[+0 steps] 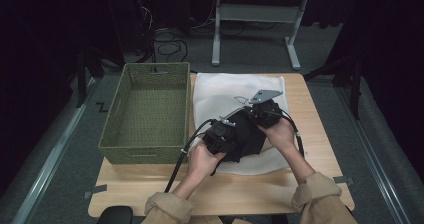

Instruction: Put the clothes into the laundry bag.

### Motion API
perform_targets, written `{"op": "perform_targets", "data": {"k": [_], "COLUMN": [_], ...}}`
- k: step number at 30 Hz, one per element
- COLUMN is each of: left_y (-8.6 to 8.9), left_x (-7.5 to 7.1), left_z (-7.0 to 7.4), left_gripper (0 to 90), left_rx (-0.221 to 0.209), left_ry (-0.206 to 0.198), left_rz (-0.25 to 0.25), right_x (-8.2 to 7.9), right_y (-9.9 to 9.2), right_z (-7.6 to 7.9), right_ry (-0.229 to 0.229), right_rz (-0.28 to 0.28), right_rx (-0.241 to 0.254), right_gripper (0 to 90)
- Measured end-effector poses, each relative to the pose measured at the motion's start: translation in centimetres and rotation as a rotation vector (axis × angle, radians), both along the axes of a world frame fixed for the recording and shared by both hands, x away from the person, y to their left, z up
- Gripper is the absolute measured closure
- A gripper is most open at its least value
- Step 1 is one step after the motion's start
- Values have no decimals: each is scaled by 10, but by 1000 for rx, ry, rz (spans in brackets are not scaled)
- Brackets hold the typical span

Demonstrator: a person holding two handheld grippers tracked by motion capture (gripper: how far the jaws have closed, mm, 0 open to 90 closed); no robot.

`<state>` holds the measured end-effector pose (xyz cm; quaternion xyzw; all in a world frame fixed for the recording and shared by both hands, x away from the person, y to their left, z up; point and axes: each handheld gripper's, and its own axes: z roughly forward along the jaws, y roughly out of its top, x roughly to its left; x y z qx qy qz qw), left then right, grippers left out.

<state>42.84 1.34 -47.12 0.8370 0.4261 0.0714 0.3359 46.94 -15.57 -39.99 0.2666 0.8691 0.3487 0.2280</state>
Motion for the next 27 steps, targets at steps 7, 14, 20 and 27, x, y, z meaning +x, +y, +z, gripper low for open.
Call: {"op": "perform_targets", "data": {"k": [7,14,20,27], "left_y": [-2,-6,-7,-6], "left_x": [5,11,16,20], "left_z": [-1,-3,-6,-9], "left_gripper": [613,611,608,603], "left_rx": [9,6,3,-1], "left_ry": [-1,-3,-3,-6], "left_rz": [16,47,72,100], "right_x": [-1,-2,-3,-4], "right_y": [0,0,-1,-1], "right_z": [1,1,2,3], "right_ry": [-3,-6,-9,-13], "right_rz": [2,8,6,13], "right_rx": [4,4,4,10], "right_gripper": [871,871,871,871]}}
